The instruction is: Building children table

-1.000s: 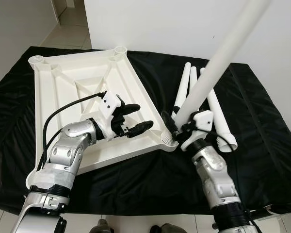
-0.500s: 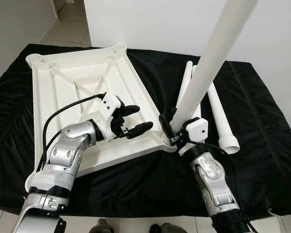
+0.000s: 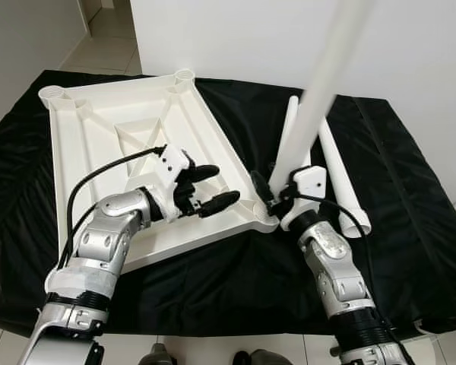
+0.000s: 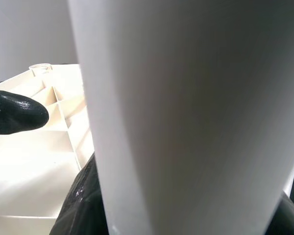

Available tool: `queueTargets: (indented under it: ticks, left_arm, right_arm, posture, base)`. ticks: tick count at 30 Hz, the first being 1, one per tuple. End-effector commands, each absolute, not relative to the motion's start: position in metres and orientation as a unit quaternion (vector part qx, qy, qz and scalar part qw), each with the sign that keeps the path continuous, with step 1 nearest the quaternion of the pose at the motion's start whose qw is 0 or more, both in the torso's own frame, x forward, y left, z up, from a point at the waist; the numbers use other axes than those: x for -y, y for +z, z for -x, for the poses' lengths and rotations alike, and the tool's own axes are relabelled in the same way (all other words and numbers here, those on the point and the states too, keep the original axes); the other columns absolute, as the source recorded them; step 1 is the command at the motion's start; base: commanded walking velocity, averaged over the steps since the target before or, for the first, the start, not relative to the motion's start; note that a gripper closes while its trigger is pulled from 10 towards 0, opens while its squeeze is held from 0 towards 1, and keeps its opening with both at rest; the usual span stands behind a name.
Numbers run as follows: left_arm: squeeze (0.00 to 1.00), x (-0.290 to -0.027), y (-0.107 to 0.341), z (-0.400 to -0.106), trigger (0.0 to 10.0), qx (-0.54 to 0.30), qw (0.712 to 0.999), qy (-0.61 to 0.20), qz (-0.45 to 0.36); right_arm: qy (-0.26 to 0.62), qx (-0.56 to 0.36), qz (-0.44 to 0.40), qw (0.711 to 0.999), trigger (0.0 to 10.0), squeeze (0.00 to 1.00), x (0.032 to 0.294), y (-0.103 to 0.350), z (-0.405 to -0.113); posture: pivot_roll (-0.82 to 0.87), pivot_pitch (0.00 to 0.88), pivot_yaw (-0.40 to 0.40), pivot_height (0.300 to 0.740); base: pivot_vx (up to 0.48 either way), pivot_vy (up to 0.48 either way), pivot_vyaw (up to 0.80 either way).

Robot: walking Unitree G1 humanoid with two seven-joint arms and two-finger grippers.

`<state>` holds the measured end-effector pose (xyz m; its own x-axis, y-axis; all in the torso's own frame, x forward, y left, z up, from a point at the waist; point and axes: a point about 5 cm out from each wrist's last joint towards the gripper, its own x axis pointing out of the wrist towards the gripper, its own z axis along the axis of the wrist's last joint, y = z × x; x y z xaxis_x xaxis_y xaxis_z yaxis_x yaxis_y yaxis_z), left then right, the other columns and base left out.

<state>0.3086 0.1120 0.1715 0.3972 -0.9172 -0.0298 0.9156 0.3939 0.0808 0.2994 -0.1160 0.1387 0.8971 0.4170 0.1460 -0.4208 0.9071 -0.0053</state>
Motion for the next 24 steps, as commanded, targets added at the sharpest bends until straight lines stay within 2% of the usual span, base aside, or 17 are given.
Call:
queueTargets:
  ticks: [1, 14, 24]
  left_arm:
    - [0.0, -0.111, 0.175, -0.31, 10.0, 0.017, 0.847, -0.529, -0.044]
    - [0.0, -0.11, 0.175, -0.311, 10.0, 0.017, 0.846, -0.531, -0.045]
    - [0.0, -0.109, 0.175, -0.311, 10.0, 0.019, 0.846, -0.532, -0.044]
  right_arm:
    - [0.173, -0.017, -0.026, 0.985, 10.0, 0.0, 0.131, 0.105, -0.298]
    - [0.165, -0.001, -0.02, 0.986, 10.0, 0.0, 0.128, 0.102, -0.292]
    - [0.065, 0.017, -0.058, 0.996, 10.0, 0.0, 0.112, 0.116, -0.301]
  posture:
    - [0.05, 0.059, -0.047, 0.74]
    - [0.05, 0.048, -0.044, 0.74]
    - [0.06, 0.032, -0.059, 0.74]
  base:
    - [0.0, 0.0, 0.0]
    - [0.0, 0.0, 0.0]
    - [0.0, 0.0, 0.0]
